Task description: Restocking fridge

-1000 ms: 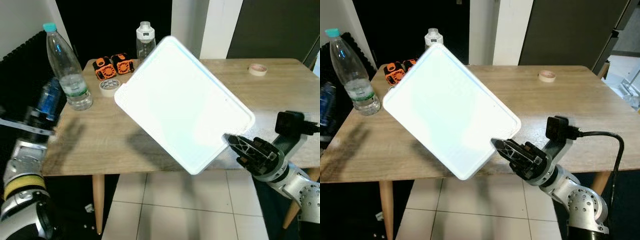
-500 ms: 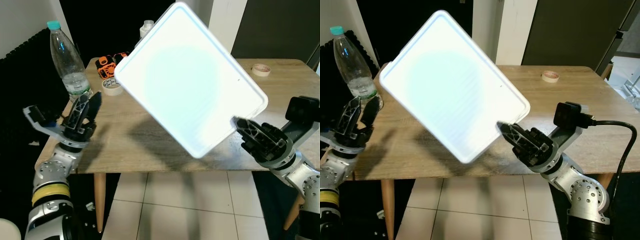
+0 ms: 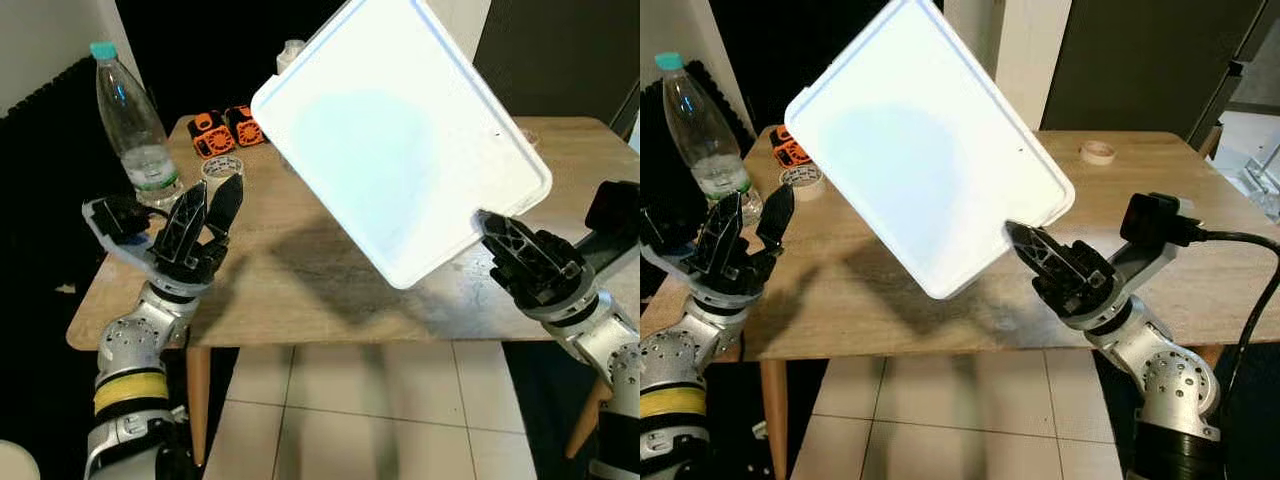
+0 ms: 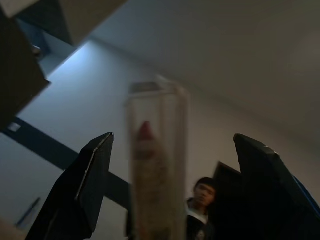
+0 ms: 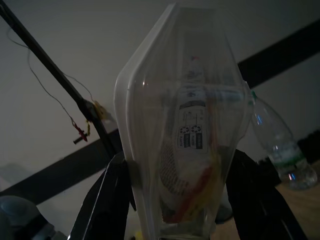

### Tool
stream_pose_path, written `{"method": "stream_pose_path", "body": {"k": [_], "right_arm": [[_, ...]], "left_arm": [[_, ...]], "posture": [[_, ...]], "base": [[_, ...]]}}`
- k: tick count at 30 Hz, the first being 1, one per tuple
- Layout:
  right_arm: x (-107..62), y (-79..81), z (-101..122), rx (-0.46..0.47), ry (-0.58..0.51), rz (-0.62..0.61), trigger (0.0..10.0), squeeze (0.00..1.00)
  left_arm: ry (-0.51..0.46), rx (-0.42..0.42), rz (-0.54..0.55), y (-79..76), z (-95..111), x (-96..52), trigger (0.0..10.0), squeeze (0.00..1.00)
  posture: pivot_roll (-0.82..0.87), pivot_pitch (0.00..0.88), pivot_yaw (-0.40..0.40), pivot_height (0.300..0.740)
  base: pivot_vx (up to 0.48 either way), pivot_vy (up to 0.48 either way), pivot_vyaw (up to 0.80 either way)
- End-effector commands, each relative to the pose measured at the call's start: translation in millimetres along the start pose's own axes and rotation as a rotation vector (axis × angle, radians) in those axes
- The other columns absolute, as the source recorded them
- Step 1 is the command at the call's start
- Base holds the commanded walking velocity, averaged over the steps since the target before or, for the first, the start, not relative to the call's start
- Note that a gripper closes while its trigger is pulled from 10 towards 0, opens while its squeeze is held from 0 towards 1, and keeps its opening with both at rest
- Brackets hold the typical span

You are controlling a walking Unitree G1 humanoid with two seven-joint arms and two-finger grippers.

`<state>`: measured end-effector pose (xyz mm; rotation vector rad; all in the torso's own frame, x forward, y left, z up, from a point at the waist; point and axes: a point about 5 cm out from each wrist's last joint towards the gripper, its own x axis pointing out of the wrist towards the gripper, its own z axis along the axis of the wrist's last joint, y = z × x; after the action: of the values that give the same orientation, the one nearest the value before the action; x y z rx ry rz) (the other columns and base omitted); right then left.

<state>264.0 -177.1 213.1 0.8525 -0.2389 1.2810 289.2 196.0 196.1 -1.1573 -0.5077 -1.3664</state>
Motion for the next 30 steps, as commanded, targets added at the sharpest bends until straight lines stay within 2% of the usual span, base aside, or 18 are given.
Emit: {"method": "stream_pose_path", "body": {"k": [1,10,18,30], "right_arm": [[1.9,1.4,-1.9,-0.019,0.011,-0.002,0.0,0.0],[1.9,-1.8,-10.6,-0.019,0.067,-0.035,0.0,0.0],[3.9,-0.5,-15.0,-0.019,0.09,-0.03,0.0,0.0],[7.8,0.3,-18.0,-0.018,0.112,-0.013,0.0,0.0]], "left_arm": [[-0.006,-0.028,-0.017,-0.7,-6.9,2.9,10.0,0.0],[0.032,-0.049,0.0,0.2,-16.7,4.8,10.0,0.0],[0.125,-0.055,0.069,6.3,-35.7,8.2,10.0,0.0],[0.136,-0.036,0.118,15.2,-40.9,10.9,10.0,0.0]], "posture": [[0.03,0.0,-0.023,0.74],[0.03,0.0,-0.019,0.74],[0.03,0.0,-0.018,0.74],[0.02,0.0,-0.015,0.74]], "base": [[0.0,0.0,0.0],[0.0,0.0,0.0],[0.0,0.0,0.0],[0.0,0.0,0.0]]}}
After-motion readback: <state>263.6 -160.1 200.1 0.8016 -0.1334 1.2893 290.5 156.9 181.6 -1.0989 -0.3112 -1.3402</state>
